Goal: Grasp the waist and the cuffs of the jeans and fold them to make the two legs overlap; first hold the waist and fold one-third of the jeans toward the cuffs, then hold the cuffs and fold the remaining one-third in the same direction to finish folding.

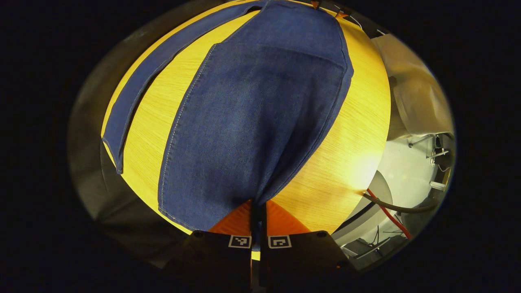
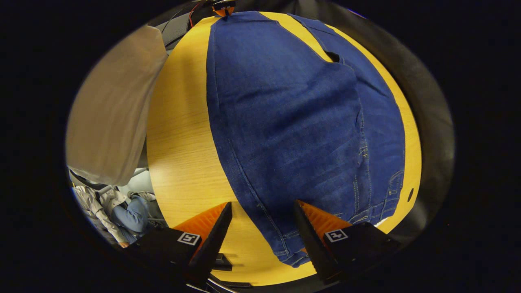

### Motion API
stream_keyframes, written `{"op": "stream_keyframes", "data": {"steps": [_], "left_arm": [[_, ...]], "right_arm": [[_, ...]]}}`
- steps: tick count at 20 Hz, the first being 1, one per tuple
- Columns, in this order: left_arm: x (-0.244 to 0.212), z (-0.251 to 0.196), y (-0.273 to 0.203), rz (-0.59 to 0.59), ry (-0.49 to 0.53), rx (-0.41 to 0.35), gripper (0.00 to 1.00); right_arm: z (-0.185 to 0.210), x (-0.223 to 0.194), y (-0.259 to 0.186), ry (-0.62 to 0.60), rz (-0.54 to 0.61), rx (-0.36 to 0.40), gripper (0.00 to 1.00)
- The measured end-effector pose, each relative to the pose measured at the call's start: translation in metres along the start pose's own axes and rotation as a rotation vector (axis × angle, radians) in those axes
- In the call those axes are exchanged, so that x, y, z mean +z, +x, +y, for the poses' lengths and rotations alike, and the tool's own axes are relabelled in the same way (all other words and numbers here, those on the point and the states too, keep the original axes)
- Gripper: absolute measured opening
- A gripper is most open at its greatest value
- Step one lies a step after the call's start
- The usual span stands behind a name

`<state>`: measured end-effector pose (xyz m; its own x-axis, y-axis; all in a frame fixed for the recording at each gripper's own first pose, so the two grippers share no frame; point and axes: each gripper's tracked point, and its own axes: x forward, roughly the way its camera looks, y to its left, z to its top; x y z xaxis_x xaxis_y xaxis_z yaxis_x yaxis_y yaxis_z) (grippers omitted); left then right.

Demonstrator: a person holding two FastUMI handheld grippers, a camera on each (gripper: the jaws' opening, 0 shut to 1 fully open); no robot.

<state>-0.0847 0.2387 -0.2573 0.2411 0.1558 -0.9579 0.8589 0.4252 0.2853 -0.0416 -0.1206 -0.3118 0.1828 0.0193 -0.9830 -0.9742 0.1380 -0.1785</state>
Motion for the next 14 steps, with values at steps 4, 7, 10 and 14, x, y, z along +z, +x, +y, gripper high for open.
{"op": "stream_keyframes", "data": {"steps": [4,7,10,14], "left_arm": [[0.000,0.000,0.001,-0.006,-0.014,-0.009,0.01],[0.000,0.000,0.000,-0.007,-0.020,-0.023,0.02],[0.001,0.000,0.000,-0.008,-0.021,-0.029,0.01],[0.001,0.000,0.000,-0.016,-0.025,-0.032,0.01]], "right_arm": [[-0.002,0.000,0.002,0.003,0.044,0.023,0.92],[-0.006,0.000,0.003,0.031,0.085,0.017,0.90],[-0.006,0.000,0.004,0.067,0.125,0.011,0.89],[-0.013,0.002,0.005,0.112,0.138,0.007,0.75]]}}
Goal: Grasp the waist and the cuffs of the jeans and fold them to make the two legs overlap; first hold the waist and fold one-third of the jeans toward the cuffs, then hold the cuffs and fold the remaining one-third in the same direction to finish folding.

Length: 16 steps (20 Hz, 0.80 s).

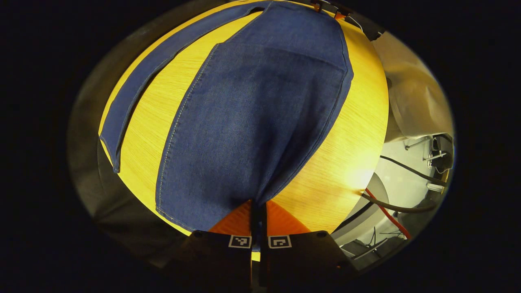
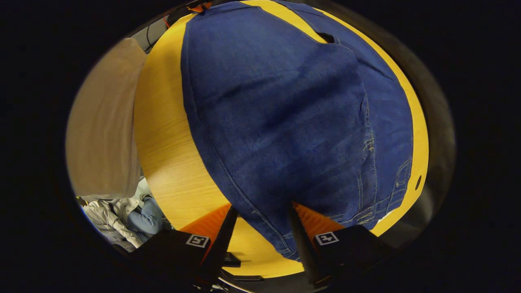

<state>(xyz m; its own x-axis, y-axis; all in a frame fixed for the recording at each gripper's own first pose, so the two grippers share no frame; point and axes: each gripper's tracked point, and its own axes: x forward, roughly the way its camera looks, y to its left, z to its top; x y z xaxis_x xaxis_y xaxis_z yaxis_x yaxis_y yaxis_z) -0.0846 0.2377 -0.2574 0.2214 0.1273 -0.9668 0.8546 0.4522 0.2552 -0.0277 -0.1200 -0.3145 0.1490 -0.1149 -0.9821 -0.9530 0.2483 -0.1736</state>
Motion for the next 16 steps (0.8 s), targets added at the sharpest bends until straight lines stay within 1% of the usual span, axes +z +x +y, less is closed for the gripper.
{"op": "stream_keyframes", "data": {"steps": [1,3,5,7,8,9,10,11,13,14,15,16], "left_arm": [[-0.001,0.000,0.000,0.000,0.003,-0.001,0.01],[0.000,0.000,0.001,0.001,0.006,-0.003,0.01],[0.000,0.000,0.000,-0.001,0.003,-0.009,0.01],[-0.001,0.000,0.000,0.000,0.002,-0.014,0.02],[0.000,0.000,0.000,0.000,0.004,-0.015,0.01],[0.000,0.000,0.000,0.000,0.007,-0.016,0.01],[-0.001,0.000,0.001,0.000,0.006,-0.016,0.01],[-0.001,0.000,0.000,0.002,0.006,-0.016,0.01],[0.000,-0.001,-0.003,0.013,0.015,-0.021,0.01],[-0.001,-0.001,-0.002,0.017,0.025,-0.022,0.00],[-0.001,-0.001,0.001,0.021,0.031,-0.023,0.00],[-0.001,-0.001,0.000,0.027,0.033,-0.023,0.00]], "right_arm": [[0.000,0.000,-0.002,0.006,0.005,-0.001,0.69],[-0.002,0.001,-0.001,-0.005,0.018,-0.002,0.66],[-0.007,0.001,0.000,-0.009,0.007,-0.016,0.65],[-0.017,0.003,0.000,0.009,0.001,-0.041,0.42],[-0.018,0.004,-0.002,0.007,0.001,-0.044,0.30],[-0.018,0.002,0.001,0.000,0.001,-0.045,0.24],[-0.020,0.003,0.001,-0.009,-0.004,-0.058,0.23],[-0.020,0.002,0.001,-0.006,-0.004,-0.062,0.14],[-0.022,0.003,-0.003,-0.016,-0.009,-0.081,0.12],[-0.022,0.000,0.001,-0.026,-0.005,-0.089,0.07],[-0.023,0.001,0.000,-0.038,-0.005,-0.096,0.05],[-0.020,-0.002,0.003,-0.042,0.000,-0.089,0.04]]}}
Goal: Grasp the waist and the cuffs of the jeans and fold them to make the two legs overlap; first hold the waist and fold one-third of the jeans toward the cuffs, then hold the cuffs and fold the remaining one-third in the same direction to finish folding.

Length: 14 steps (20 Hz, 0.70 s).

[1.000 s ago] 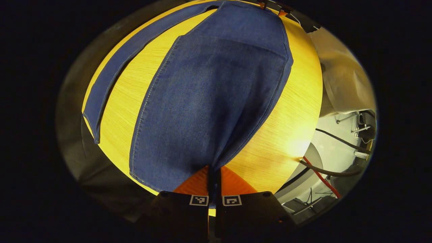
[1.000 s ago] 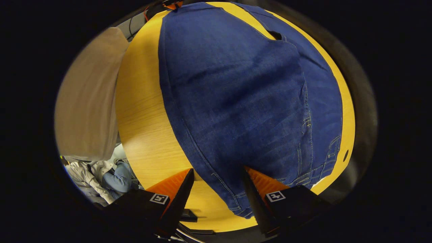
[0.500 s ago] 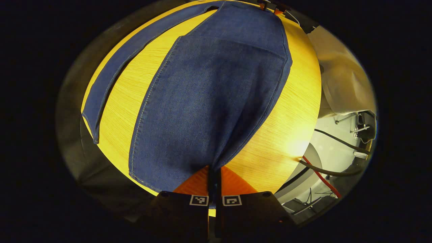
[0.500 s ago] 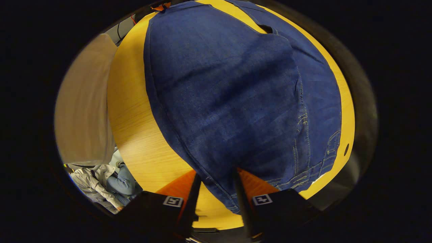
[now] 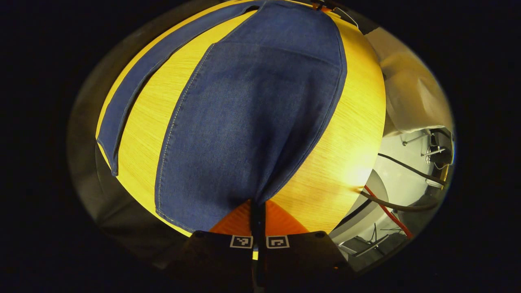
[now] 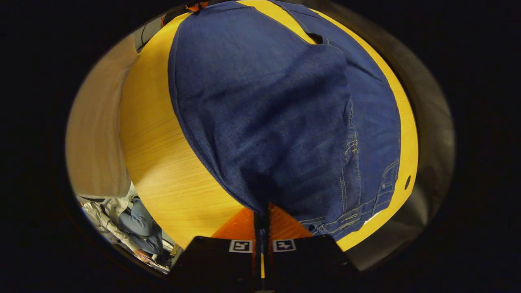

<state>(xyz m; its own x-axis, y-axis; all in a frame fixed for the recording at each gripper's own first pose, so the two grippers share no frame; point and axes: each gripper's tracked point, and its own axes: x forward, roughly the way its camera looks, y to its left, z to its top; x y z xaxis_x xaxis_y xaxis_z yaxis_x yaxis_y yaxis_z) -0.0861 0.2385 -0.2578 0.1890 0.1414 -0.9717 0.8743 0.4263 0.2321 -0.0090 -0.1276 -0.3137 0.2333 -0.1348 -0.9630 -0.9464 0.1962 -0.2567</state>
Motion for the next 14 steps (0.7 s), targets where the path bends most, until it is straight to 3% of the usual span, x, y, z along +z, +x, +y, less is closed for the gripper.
{"op": "stream_keyframes", "data": {"steps": [3,6,10,14], "left_arm": [[-0.002,-0.005,-0.002,0.021,0.000,-0.054,0.00],[-0.002,-0.008,-0.010,0.059,0.015,-0.157,0.00],[-0.002,-0.004,-0.024,0.091,0.081,-0.218,0.00],[0.012,0.024,-0.054,0.041,0.024,-0.207,0.00]], "right_arm": [[0.008,0.007,-0.011,0.016,0.026,0.094,0.03],[0.001,0.013,-0.022,0.017,0.038,0.147,0.03],[-0.005,0.021,-0.045,0.054,0.034,0.216,0.03],[-0.033,0.043,-0.075,0.118,0.035,0.230,0.03]]}}
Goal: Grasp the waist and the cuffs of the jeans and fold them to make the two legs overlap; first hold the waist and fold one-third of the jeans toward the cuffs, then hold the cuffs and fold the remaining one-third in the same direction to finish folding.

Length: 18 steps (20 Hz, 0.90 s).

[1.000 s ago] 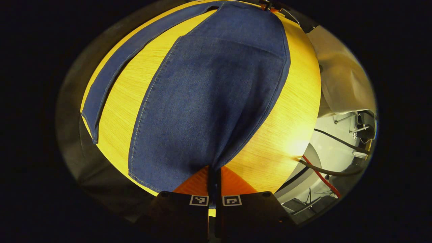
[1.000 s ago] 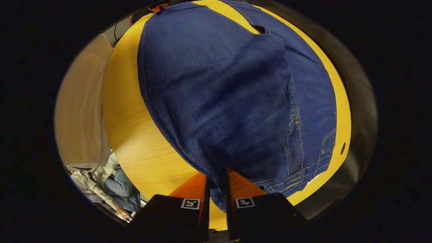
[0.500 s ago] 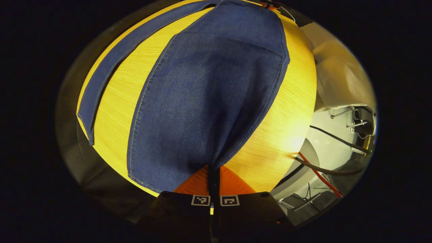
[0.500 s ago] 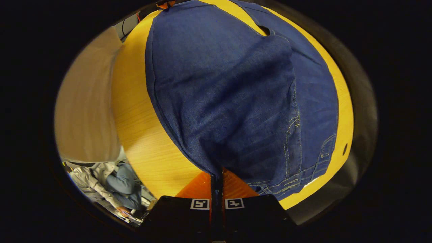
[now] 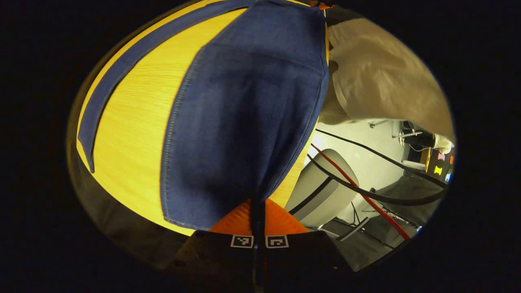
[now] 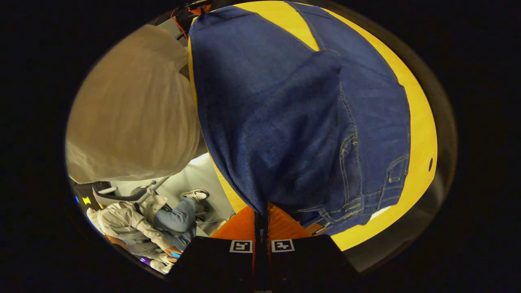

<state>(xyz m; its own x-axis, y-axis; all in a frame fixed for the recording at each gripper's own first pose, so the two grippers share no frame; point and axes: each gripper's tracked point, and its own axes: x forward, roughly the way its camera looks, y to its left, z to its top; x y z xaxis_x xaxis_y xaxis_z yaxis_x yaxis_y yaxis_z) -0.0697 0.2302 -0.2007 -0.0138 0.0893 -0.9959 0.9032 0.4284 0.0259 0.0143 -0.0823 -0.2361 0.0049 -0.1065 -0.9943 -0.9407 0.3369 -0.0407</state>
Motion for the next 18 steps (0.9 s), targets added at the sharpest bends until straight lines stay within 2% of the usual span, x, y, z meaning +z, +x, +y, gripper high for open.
{"op": "stream_keyframes", "data": {"steps": [2,6,14,18], "left_arm": [[0.010,0.021,-0.019,-0.048,-0.050,0.040,0.00],[0.033,0.077,-0.061,-0.094,-0.060,0.162,0.00],[0.075,0.188,-0.129,-0.160,-0.103,0.332,0.00],[0.102,0.260,-0.166,-0.238,-0.109,0.520,0.00]], "right_arm": [[-0.013,0.010,-0.011,0.063,-0.007,0.026,0.02],[-0.049,0.014,-0.024,0.164,-0.043,0.043,0.02],[-0.130,0.035,-0.058,0.240,-0.136,-0.041,0.02],[-0.176,0.056,-0.064,0.286,-0.195,-0.110,0.03]]}}
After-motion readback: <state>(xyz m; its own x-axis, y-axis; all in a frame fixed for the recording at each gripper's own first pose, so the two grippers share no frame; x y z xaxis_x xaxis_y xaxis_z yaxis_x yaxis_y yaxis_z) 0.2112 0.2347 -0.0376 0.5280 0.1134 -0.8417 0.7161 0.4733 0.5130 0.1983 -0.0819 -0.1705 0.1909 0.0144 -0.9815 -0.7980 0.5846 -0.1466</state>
